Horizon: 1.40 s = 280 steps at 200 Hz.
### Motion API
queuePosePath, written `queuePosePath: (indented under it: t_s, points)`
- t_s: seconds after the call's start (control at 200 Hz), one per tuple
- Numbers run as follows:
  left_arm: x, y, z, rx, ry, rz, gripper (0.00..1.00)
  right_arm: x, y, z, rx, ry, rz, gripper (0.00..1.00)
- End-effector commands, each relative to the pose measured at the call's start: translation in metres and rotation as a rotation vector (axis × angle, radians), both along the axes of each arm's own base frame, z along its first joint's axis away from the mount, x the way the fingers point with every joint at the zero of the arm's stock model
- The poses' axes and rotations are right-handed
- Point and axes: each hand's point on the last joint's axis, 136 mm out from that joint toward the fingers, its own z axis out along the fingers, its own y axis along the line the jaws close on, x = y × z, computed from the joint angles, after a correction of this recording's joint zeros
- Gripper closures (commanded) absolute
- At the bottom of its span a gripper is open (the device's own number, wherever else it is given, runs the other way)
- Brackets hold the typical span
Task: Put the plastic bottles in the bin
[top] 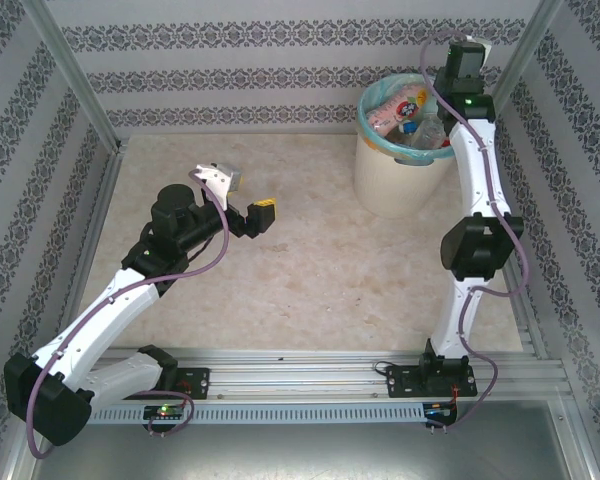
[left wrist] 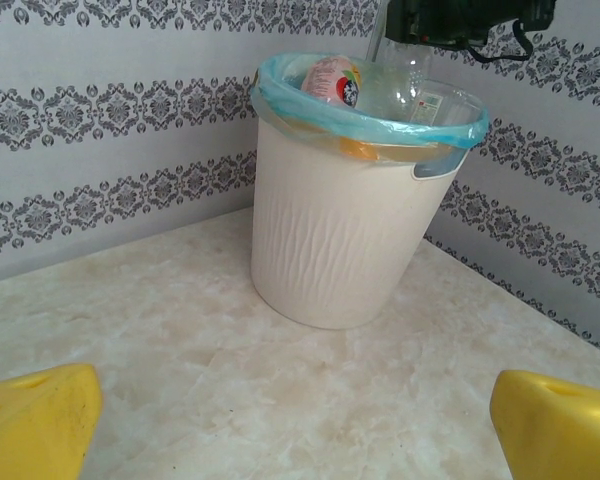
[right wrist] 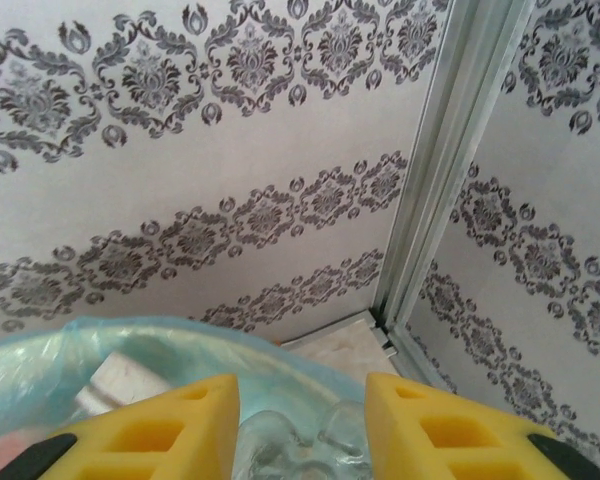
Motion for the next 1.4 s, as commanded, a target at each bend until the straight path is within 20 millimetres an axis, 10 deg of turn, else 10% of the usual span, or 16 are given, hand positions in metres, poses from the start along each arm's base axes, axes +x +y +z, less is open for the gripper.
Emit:
queuePosePath:
  t_s: [0.0, 0.699, 1.144, 1.394]
  points:
    - [-0.003, -0.006, 0.011, -0.035, -0.036, -0.025, 0.00, -0.006, 0.020, -0.043, 0.104, 0.105, 0.059, 0.62]
    - [-0.003, -0.005, 0.005, -0.026, -0.024, -0.017, 0.00, -0.007, 0.012, -0.105, 0.140, 0.212, 0.052, 0.66]
    - [0.007, -0.008, 0.004, -0.045, -0.019, -0.006, 0.00, -0.005, 0.043, 0.036, 0.029, -0.045, 0.141, 0.26]
    - [0.013, 0.001, 0.001, -0.031, -0.003, 0.057, 0.00, -0.028, 0.063, 0.085, 0.012, -0.127, 0.189, 0.21]
